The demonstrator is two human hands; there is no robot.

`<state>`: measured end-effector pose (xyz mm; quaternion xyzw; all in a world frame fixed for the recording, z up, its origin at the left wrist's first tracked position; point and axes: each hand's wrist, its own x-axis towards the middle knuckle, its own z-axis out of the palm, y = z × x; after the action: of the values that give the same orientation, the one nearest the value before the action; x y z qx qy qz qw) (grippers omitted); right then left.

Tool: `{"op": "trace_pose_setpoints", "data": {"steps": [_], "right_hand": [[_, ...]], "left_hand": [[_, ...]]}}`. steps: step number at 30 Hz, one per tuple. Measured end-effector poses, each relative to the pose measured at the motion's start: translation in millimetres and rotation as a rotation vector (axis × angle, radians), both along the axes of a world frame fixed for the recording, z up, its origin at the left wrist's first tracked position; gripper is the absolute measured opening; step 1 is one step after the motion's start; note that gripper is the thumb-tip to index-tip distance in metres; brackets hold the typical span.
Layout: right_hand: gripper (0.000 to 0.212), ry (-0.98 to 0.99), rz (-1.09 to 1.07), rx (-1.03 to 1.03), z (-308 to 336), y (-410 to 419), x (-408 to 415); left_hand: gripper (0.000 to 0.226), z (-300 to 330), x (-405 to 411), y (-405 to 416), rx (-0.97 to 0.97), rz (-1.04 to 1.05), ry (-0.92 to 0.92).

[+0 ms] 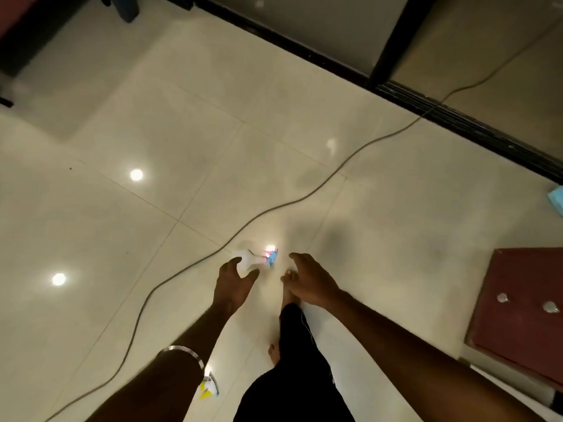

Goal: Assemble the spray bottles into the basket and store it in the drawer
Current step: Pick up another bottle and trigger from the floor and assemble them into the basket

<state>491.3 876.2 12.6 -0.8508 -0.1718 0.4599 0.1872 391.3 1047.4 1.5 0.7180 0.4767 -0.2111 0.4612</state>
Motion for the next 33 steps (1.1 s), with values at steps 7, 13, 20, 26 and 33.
{"op": "trace_pose_setpoints", "data": {"steps": [7, 13, 20, 26, 33], "right_hand": [[0.064, 0.088, 0.036, -0.043, -108.5, 59.1, 17.9], [0.065, 0.110, 0.092, -0.081, -232.6, 94.5, 9.6], [0.069, 0.113, 0.135, -0.058, -381.1, 138.7, -6.3], [0.077, 0.086, 0.254, -0.048, -459.5, 163.0, -5.8], [0.073, 0.148, 0.356, -0.088, -467.7, 167.1, 8.2]], "left_hand": [[0.061, -96.6, 34.3, 28.2, -0.050, 0.086, 0.006], [0.069, -219.1, 34.9, 53.3, -0.075, 0.128, 0.061], [0.085, -370.1, 16.9, 82.7, -0.074, 0.146, 0.115], [0.095, -449.9, 6.7, 85.7, -0.105, 0.132, 0.081], [0.089, -455.9, 12.2, 94.3, -0.036, 0.056, 0.014]]}}
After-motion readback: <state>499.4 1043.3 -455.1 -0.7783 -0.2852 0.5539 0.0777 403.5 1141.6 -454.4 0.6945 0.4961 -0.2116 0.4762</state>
